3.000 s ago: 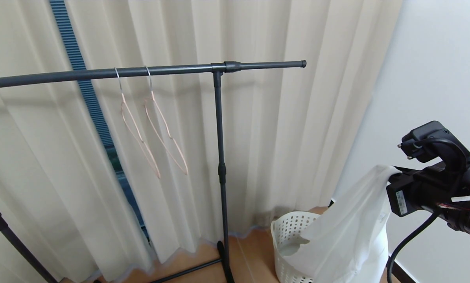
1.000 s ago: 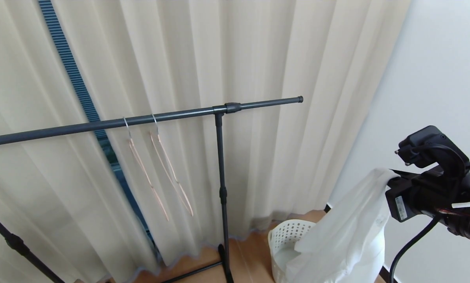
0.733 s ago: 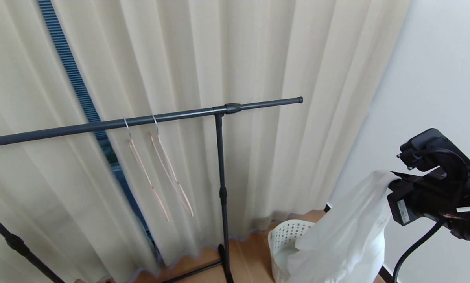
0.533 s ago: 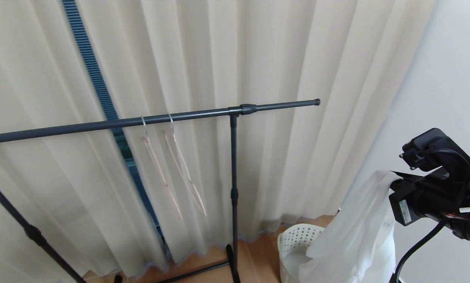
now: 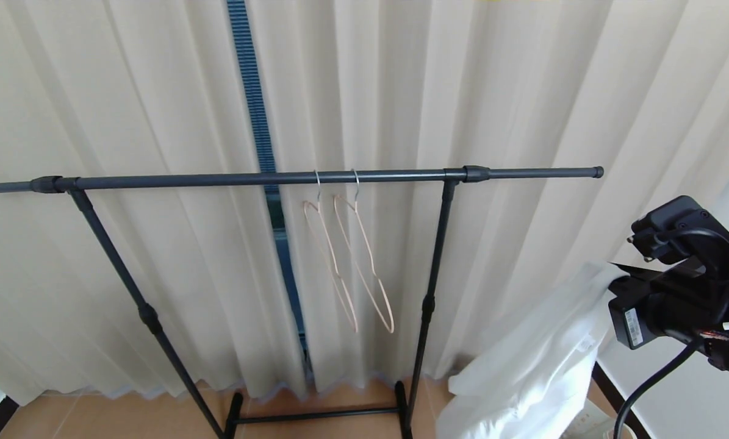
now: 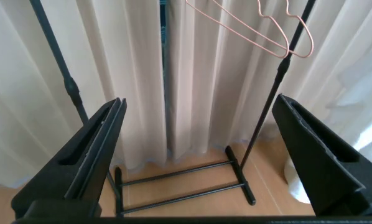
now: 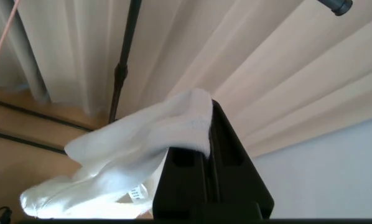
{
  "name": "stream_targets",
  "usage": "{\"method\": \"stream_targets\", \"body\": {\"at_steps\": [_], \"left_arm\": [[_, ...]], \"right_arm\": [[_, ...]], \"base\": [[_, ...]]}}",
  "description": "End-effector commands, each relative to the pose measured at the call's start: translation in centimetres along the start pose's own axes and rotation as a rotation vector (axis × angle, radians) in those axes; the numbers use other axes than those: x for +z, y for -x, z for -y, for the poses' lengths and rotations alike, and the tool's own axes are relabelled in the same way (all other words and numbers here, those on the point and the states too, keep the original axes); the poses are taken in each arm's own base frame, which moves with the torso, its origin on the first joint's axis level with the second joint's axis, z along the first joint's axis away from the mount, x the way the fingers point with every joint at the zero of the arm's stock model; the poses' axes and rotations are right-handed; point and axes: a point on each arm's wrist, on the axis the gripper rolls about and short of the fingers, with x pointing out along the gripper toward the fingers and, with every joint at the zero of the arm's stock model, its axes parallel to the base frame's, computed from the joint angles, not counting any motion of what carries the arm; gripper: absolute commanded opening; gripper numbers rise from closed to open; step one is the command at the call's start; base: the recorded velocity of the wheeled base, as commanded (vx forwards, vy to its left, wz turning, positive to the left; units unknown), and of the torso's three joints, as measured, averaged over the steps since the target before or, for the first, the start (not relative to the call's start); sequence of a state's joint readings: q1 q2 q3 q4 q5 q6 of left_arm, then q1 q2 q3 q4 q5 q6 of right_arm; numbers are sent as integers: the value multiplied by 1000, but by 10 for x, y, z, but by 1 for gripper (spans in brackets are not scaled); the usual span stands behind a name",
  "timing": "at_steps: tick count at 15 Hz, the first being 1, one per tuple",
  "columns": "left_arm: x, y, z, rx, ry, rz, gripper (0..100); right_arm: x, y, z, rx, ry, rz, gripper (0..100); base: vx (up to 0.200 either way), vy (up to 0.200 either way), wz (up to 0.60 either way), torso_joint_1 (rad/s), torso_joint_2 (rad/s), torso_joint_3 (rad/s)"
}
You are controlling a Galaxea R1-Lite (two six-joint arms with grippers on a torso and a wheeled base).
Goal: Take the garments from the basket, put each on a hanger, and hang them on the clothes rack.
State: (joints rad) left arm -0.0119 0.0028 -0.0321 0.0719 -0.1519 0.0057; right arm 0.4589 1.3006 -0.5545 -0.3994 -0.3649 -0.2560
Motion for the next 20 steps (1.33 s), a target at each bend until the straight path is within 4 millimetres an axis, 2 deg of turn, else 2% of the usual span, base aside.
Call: {"method": "stream_targets", "body": {"at_steps": [1, 5, 7, 8, 10, 12, 14, 17, 19, 20], "left_arm": [[0, 0, 0, -2, 0, 0, 100], [0, 0, 0, 0, 0, 0, 100], [-1, 0, 0, 0, -23, -5, 100], [0, 0, 0, 2, -99, -19, 100], [18, -7, -1, 3, -95, -98, 100], [62, -36, -6, -7, 14, -251, 100], [86, -74, -7, -84, 90, -395, 100], [114, -121, 18, -272, 227, -530, 100], [116, -137, 34, -320, 207, -592, 100], [114, -143, 39, -334, 195, -618, 100]], "right_arm": [[1, 0, 0, 0, -1, 3, 0], [-2, 5, -2, 29, 19, 13, 0], [2, 9, -10, 67, 38, 34, 0], [7, 14, -19, 116, 40, 59, 0], [12, 12, -25, 151, -6, 29, 0], [31, 10, -29, 245, -127, -169, 0], [44, 13, -29, 435, -271, -320, 0], [45, 11, -31, 486, -339, -340, 0], [50, 10, -36, 515, -345, -301, 0], [51, 8, -46, 533, -335, -300, 0]], "base": [[0, 0, 0, 0, 0, 0], [0, 0, 0, 0, 0, 0], [0, 0, 0, 0, 0, 0], [0, 0, 0, 0, 0, 0], [0, 0, 0, 0, 0, 0], [0, 0, 0, 0, 0, 0], [0, 0, 0, 0, 0, 0], [0, 0, 0, 0, 0, 0], [0, 0, 0, 0, 0, 0], [0, 0, 0, 0, 0, 0]]}}
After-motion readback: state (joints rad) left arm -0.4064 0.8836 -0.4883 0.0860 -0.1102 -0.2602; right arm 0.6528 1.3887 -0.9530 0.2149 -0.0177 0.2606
